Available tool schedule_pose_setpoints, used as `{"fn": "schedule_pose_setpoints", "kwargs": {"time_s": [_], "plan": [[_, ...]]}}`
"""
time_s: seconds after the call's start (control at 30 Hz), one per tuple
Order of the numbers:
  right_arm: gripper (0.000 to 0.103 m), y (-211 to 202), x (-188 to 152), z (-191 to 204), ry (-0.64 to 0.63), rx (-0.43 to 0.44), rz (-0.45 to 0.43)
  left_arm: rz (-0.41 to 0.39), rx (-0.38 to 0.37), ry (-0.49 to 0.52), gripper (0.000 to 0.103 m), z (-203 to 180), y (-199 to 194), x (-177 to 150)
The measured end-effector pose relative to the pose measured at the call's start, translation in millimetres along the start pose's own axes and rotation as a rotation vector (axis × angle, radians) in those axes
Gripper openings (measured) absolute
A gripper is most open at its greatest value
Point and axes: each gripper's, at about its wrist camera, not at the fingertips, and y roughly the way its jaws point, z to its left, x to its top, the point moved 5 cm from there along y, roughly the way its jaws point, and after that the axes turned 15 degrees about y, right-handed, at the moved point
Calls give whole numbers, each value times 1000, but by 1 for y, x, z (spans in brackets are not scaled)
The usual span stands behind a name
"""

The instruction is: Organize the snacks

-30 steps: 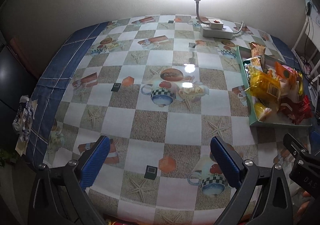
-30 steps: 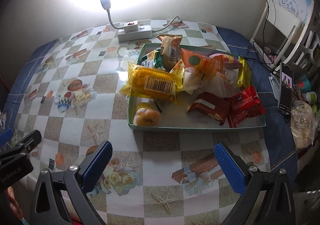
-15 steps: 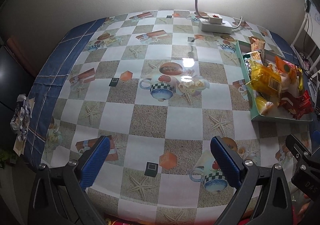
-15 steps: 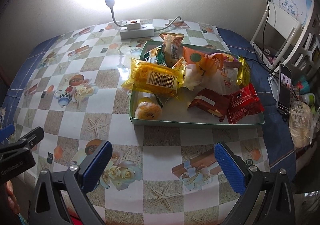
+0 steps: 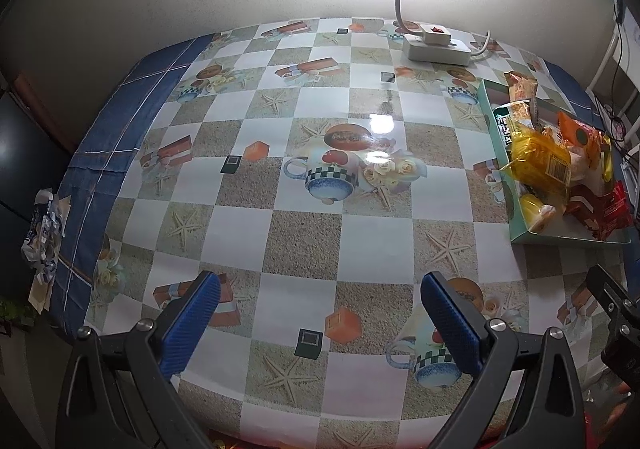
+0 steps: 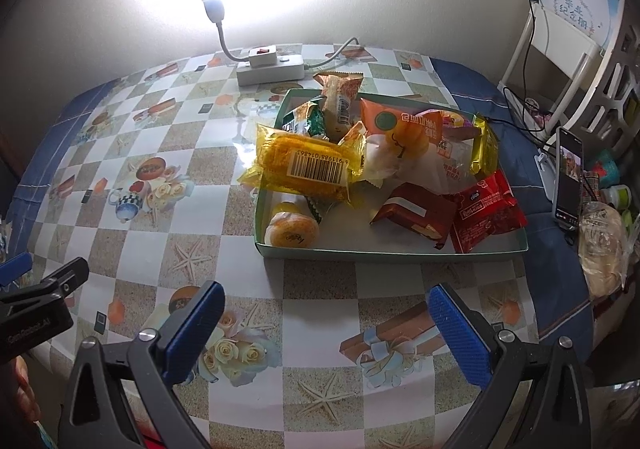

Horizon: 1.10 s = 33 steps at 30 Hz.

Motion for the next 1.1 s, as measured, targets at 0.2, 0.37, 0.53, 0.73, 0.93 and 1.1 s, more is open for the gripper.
{"fn": "schedule_pose_setpoints", "kwargs": {"time_s": [0.2,0.37,0.53,0.73,0.93,1.1], "plan": [[103,2,2,-2,7,0,2,4,6,-2,100,0,1,1],[103,1,4,-4,13,2,-7,-3,5,4,100,-2,0,2],[103,0,4,-4,13,5,-13,5,4,7,100,-2,3,2],[103,-1,5,-4,13,8,-17,-1,0,1,100,-2,2,3],[103,-1,5,-4,15,8,-18,-5,-3,-2,100,-1,1,3],[103,-1,5,-4,15,8,-17,-10,-4,1,100,-3,0,4]]}}
